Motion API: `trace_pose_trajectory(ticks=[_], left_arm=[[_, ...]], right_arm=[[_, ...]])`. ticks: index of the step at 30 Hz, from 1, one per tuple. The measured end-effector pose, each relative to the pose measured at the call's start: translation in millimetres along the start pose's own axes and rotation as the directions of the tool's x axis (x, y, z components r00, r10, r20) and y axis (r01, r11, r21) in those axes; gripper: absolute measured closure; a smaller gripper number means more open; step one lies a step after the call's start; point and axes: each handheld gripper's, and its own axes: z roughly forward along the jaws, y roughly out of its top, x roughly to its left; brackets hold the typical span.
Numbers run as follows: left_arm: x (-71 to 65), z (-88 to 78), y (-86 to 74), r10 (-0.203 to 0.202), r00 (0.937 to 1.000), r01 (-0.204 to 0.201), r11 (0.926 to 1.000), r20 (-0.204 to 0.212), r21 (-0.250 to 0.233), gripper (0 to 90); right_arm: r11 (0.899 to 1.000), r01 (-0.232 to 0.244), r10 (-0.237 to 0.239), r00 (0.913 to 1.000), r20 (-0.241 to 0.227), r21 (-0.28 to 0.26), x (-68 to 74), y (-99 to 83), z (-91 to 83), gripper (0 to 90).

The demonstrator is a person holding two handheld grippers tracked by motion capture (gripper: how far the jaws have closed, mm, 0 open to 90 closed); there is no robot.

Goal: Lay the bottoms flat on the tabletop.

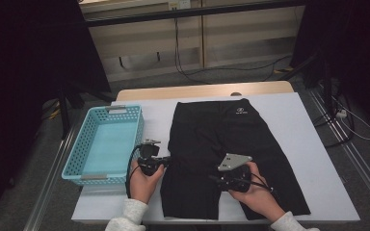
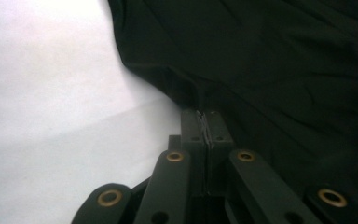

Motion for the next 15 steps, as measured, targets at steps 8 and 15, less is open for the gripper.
trace_pose_trajectory(ticks=[8, 15], left_arm=[[2.3, -7.5, 0.2, -0.02, 0.9992, 0.019, 0.9996, -0.034, -0.02, 89.7], [3.7, -6.1, -0.6, -0.015, 0.9992, 0.014, 0.9997, -0.037, -0.019, 89.8]], right_arm=[[1.0, 0.027, -0.027, 0.9978, -0.06, -0.005, 9.9, 1.0, -8.6, 52.7], [0.999, 0.031, -0.026, 0.9929, -0.116, 0.036, 15.1, -7.1, -3.0, 59.2]])
